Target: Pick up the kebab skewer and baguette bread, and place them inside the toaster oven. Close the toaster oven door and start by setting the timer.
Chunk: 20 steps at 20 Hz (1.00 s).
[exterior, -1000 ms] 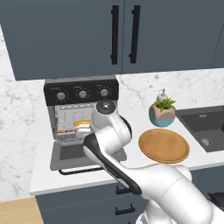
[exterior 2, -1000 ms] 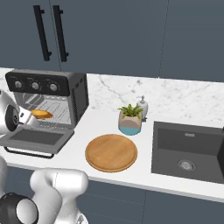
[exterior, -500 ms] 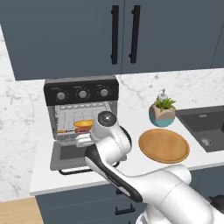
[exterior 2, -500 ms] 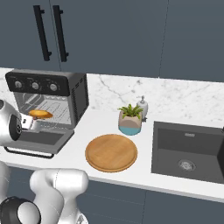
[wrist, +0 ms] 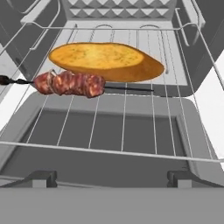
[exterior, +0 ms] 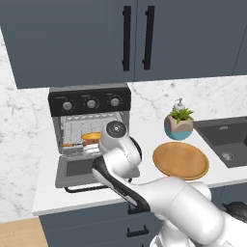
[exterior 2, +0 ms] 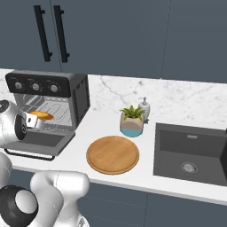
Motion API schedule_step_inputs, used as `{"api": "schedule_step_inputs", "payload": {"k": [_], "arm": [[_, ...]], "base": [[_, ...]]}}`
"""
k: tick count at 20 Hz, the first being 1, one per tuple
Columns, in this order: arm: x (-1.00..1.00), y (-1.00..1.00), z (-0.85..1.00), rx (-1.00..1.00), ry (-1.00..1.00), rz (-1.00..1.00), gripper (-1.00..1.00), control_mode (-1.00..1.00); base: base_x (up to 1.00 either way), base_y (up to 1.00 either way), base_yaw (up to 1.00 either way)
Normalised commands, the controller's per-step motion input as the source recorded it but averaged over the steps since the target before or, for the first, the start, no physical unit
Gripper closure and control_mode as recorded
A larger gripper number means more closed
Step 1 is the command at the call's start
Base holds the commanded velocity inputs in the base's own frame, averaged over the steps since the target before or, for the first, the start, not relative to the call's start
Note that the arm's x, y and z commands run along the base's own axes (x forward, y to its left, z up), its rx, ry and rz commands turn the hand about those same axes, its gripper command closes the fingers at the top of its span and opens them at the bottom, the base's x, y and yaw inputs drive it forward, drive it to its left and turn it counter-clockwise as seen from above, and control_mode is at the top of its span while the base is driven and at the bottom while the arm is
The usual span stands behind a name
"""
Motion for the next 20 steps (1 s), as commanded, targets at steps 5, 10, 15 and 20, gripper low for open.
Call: {"api": "schedule_step_inputs", "payload": {"k": [5, 10, 15, 20], "arm": [[0.24, 0.01, 0.0, 0.0, 0.0, 0.0, -1.0, -1.0], [0.16, 0.01, -0.04, 0.0, -0.04, 0.0, -1.0, -1.0], [0.01, 0.0, -0.16, 0.0, -0.08, 0.0, -1.0, -1.0], [0.0, 0.0, -0.12, 0.02, -0.15, 0.0, -1.0, -1.0]], "base": [[0.0, 0.0, 0.0], [0.0, 0.0, 0.0], [0.0, 0.0, 0.0], [0.0, 0.0, 0.0]]}}
